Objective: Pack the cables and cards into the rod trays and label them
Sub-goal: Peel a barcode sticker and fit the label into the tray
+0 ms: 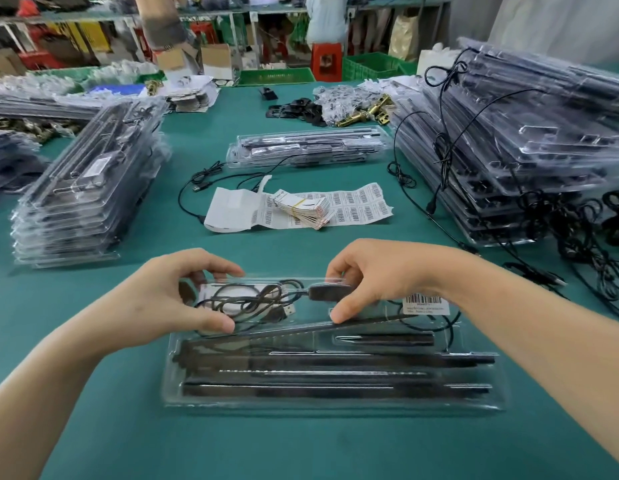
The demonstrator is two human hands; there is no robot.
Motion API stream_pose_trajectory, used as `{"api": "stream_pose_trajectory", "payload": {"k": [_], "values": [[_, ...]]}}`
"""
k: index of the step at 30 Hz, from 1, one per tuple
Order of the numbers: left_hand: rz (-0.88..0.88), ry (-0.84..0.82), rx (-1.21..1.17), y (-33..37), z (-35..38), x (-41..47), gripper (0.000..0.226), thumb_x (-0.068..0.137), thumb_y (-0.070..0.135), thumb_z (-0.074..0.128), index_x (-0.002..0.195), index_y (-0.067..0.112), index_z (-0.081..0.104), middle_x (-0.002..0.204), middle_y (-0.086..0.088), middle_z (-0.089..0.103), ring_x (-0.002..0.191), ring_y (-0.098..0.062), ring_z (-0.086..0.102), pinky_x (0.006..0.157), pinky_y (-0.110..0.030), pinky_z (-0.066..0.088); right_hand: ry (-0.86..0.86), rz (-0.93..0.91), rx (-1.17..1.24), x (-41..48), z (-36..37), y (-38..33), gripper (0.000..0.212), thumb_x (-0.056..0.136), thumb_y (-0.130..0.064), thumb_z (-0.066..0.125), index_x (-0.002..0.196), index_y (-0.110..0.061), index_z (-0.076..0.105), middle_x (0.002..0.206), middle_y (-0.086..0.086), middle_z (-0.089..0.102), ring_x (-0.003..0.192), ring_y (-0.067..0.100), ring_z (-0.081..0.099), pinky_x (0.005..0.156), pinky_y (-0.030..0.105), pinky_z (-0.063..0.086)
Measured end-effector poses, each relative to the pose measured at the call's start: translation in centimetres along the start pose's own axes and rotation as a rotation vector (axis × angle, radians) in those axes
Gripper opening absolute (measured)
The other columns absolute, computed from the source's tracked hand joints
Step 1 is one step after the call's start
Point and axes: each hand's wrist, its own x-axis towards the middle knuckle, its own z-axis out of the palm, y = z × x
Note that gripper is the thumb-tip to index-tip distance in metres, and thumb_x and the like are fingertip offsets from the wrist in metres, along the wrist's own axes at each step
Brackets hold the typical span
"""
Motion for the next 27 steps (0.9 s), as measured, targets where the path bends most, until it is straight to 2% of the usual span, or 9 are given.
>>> {"api": "stream_pose_trajectory", "payload": {"k": [4,7,9,11,13,18,21,24,27], "values": [[-0.032,0.050,-0.113,-0.5,0.4,0.5,0.067,0.058,0.042,0.098,0.118,0.046,0.069,0.110,0.018,0.068,0.092,-0.002,0.064,0.079,-0.020,0.053,0.024,0.029,0.085,0.2,-0.1,0.7,0.021,0.075,-0.031,0.089,0.081,-0.022,0.071,0.067,-0.008,0.069,0.060,0.006,0.061,0.060,0.018,0.045],[-0.218,0.148,-0.443,-1.8,1.1,1.0,0.039,0.077,0.047,0.080,0.111,0.028,0.077,0.103,0.004,0.076,0.084,-0.007,0.072,0.071,-0.020,0.057,0.034,0.055,0.133,0.3,-0.3,1.3,0.021,0.075,-0.032,0.090,0.082,-0.022,0.073,0.071,-0.006,0.071,0.065,0.010,0.065,0.068,0.028,0.052],[-0.351,0.129,-0.616,-2.5,1.3,1.1,0.056,0.076,0.063,0.078,0.103,0.014,0.079,0.091,-0.003,0.077,0.072,-0.012,0.071,0.061,-0.019,0.057,0.049,0.079,0.166,0.2,-0.4,1.8,0.022,0.076,-0.035,0.089,0.086,-0.023,0.074,0.074,-0.006,0.074,0.069,0.009,0.067,0.071,0.026,0.055],[-0.377,0.106,-0.671,-3.0,1.4,1.1,0.077,0.055,0.074,0.085,0.098,0.011,0.079,0.083,-0.004,0.076,0.067,-0.013,0.071,0.058,-0.019,0.056,0.053,0.085,0.174,0.1,-0.4,2.0,0.026,0.077,-0.039,0.087,0.092,-0.021,0.075,0.081,-0.008,0.077,0.075,0.008,0.068,0.075,0.025,0.055],[-0.357,0.110,-0.692,-3.4,1.3,1.3,0.076,0.059,0.071,0.085,0.098,0.006,0.076,0.078,-0.004,0.075,0.064,-0.011,0.070,0.058,-0.022,0.056,0.036,0.061,0.212,0.2,-0.2,2.0,0.027,0.084,-0.040,0.081,0.098,-0.017,0.074,0.091,-0.003,0.079,0.081,0.012,0.070,0.078,0.031,0.052],[-0.343,0.148,-0.737,-4.0,1.1,2.7,0.060,0.077,0.048,0.070,0.114,0.001,0.064,0.068,-0.003,0.044,0.055,-0.008,0.054,0.061,-0.030,0.035,0.054,0.028,0.246,0.5,-0.1,1.5,0.029,0.095,-0.042,0.068,0.103,-0.014,0.070,0.096,0.001,0.079,0.084,0.011,0.072,0.067,0.025,0.048],[-0.321,0.148,-0.758,-4.0,1.4,3.3,0.044,0.083,0.044,0.067,0.103,0.005,0.066,0.067,0.001,0.032,0.052,-0.007,0.037,0.054,-0.023,0.032,0.075,0.043,0.250,0.6,-0.3,1.5,0.030,0.094,-0.040,0.069,0.101,-0.011,0.071,0.094,0.001,0.079,0.081,0.009,0.072,0.063,0.020,0.047],[-0.300,0.169,-0.832,-4.2,1.4,3.7,0.032,0.081,0.040,0.071,0.089,0.010,0.077,0.068,0.002,0.043,0.053,-0.005,0.041,0.048,-0.014,0.035,0.112,0.070,0.268,1.0,-0.5,1.4,0.035,0.092,-0.038,0.072,0.101,-0.004,0.070,0.090,0.003,0.079,0.077,0.009,0.072,0.059,0.021,0.045],[-0.270,0.080,-0.829,-5.1,0.9,3.9,0.040,0.075,0.041,0.086,0.106,0.017,0.081,0.100,-0.001,0.072,0.078,-0.007,0.064,0.071,-0.025,0.040,0.121,0.092,0.276,1.4,-0.6,1.3,0.039,0.093,-0.036,0.072,0.104,0.001,0.069,0.088,0.003,0.078,0.076,0.012,0.070,0.056,0.019,0.045]]}}
